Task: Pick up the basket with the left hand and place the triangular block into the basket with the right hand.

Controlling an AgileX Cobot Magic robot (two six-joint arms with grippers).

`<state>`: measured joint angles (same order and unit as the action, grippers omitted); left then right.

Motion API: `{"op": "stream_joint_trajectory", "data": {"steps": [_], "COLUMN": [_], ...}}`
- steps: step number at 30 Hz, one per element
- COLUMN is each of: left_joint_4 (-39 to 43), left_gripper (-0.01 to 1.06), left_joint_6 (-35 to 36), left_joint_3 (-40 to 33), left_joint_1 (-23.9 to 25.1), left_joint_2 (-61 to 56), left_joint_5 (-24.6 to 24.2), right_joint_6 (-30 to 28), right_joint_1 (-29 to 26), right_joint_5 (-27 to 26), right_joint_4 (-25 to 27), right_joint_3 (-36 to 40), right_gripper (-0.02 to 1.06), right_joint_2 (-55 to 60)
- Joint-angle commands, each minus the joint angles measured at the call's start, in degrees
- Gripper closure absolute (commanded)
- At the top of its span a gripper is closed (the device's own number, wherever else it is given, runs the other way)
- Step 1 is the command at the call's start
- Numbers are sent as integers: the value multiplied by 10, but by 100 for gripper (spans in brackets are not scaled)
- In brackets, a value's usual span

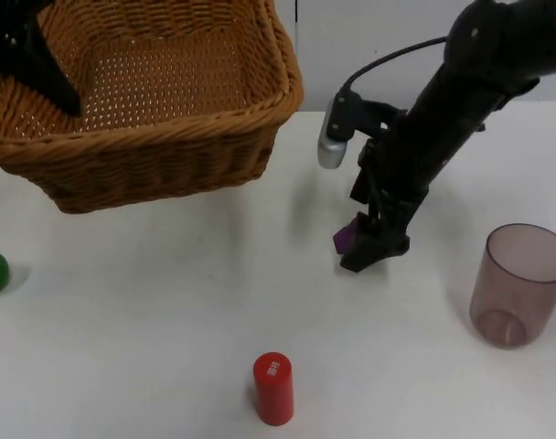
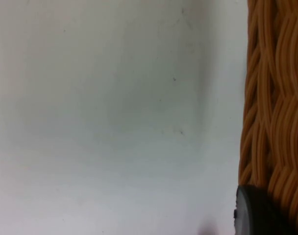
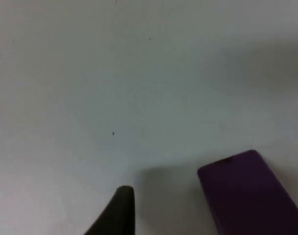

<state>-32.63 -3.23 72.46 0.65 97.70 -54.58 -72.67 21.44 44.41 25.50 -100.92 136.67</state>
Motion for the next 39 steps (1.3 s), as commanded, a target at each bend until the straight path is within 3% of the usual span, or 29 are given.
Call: {"op": "stream_joint_trajectory", "data": {"steps": [1,8,19,22,24,25,28,35,39], "left_joint_4": [-13,-13,-13,-13,-13,-13,-13,-13,-13], "left_gripper": [105,105,105,105,105,105,105,105,105], "left_joint_6": [5,7,11,11,12,12,16,16,22], "left_joint_3": [1,1,1,1,1,1,1,1,1], "left_joint_1": [1,1,1,1,1,1,1,1,1], "left_joint_2": [-8,-8,-8,-8,-8,-8,-8,-8,-8], "left_joint_5": [2,0,5,5,5,5,5,5,4], "right_joint_6": [7,29,35,35,49,49,75,146,255], "right_joint_1": [4,4,3,3,3,3,3,3,-8], "right_joint_5": [16,57,56,50,37,37,10,-11,-35], "right_joint_4": [5,-23,-47,-48,-47,-47,-44,-44,-48], "right_joint_3": [-12,-15,-15,-15,-15,-15,-15,-15,-15], "right_gripper": [0,7,14,37,62,62,105,104,104], "right_joint_2": [3,3,7,18,21,21,22,-3,-62]}}
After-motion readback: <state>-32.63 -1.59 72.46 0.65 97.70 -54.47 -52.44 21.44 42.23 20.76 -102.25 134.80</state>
